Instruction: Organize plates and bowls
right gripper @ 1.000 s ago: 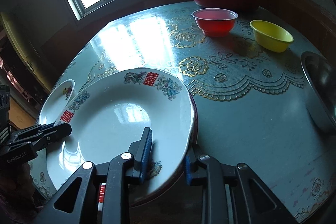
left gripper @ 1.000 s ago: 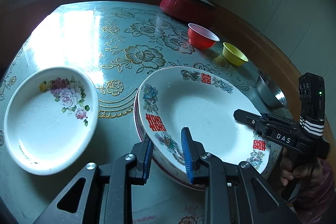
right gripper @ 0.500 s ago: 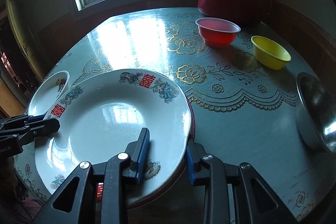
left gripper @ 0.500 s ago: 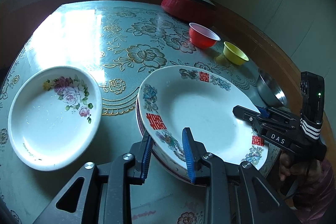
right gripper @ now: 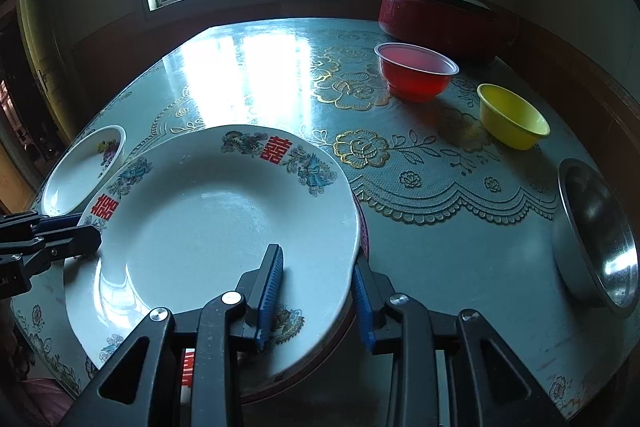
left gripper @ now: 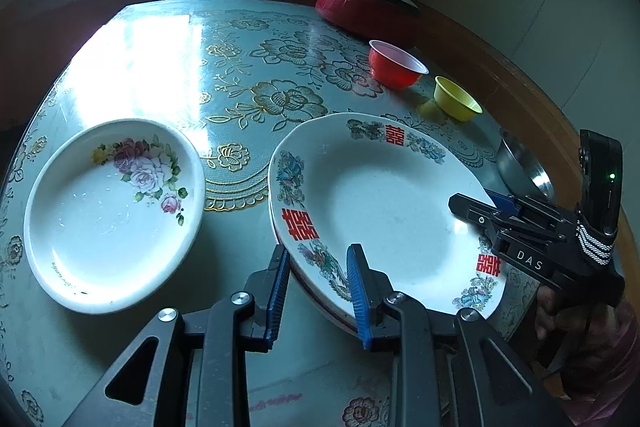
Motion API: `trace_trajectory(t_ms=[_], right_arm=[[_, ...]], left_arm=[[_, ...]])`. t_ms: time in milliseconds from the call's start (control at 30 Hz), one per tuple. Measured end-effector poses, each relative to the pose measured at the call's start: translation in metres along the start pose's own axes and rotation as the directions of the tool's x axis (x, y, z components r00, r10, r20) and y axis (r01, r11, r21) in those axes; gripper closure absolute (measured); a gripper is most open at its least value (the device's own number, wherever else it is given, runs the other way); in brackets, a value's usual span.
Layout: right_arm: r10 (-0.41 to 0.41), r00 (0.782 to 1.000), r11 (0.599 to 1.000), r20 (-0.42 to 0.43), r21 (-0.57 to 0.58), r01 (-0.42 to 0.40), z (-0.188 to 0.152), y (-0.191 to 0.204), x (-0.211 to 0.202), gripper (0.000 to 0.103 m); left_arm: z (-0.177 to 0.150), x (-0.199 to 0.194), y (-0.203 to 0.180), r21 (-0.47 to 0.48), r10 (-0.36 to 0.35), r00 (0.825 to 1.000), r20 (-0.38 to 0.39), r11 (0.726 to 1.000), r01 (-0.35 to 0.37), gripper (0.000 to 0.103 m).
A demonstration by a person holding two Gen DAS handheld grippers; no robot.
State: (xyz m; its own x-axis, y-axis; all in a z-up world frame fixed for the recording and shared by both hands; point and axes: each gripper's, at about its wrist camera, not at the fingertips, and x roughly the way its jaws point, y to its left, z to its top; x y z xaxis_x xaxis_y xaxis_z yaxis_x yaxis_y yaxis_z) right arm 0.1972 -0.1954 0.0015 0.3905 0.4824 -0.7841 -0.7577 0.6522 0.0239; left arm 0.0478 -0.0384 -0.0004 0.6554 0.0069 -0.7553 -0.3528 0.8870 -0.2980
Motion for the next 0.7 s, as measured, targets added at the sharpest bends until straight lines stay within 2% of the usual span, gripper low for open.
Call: trace_trajectory(t_ms=[233,333,400,467,567,600,633,700], right_arm=[[-0.015,1.000,1.000,0.001,-0.023,0.015,0.001,0.002,-0.001,0.070],[-0.061,0.998,0.997,0.029,-0.039,0.062,0.004,0.001,-0.008,0.070],[-0.024,0.999,0.999,0.040,-0.043,0.025,0.007,0.000,-0.013,0.070],[-0.032,0.999,0.997,0.039,-0.064,0.034,0.008,0.004,-0.013,0.070],[0.061,0.998,0.997,-0.014,-0.041,-0.061,0.004,0.004,-0.008,0.076],[0.055,0.998,0.997,-0.011,-0.055,-0.055,0.003,0.005,-0.009,0.077],[0.033,0.999,0.997,0.009,-0.063,-0.032,0.005,0.004,-0.013,0.077],[0.046,0.997,0.999,0.057,-0.010,-0.045,0.013,-0.010,-0.023,0.075]], left_arm=[[-0.002,-0.002,0.000,0.005,0.006,1.000,0.005,1.000,-0.006,0.074],[-0.001,-0.004,-0.006,0.030,-0.019,1.000,0.016,0.999,0.018,0.074],[0.000,-0.003,-0.010,0.048,-0.017,1.000,0.013,0.999,0.016,0.074],[0.000,-0.004,-0.011,0.051,-0.029,0.999,0.019,0.998,0.028,0.074],[0.002,-0.004,-0.009,0.037,-0.038,0.999,0.021,0.999,0.038,0.074],[0.003,-0.003,-0.008,0.028,-0.041,0.999,0.018,0.999,0.040,0.074],[0.003,-0.003,-0.006,0.015,-0.040,0.999,0.014,0.999,0.040,0.074],[0.002,-0.001,-0.002,0.000,-0.041,0.999,0.004,0.999,0.041,0.073]])
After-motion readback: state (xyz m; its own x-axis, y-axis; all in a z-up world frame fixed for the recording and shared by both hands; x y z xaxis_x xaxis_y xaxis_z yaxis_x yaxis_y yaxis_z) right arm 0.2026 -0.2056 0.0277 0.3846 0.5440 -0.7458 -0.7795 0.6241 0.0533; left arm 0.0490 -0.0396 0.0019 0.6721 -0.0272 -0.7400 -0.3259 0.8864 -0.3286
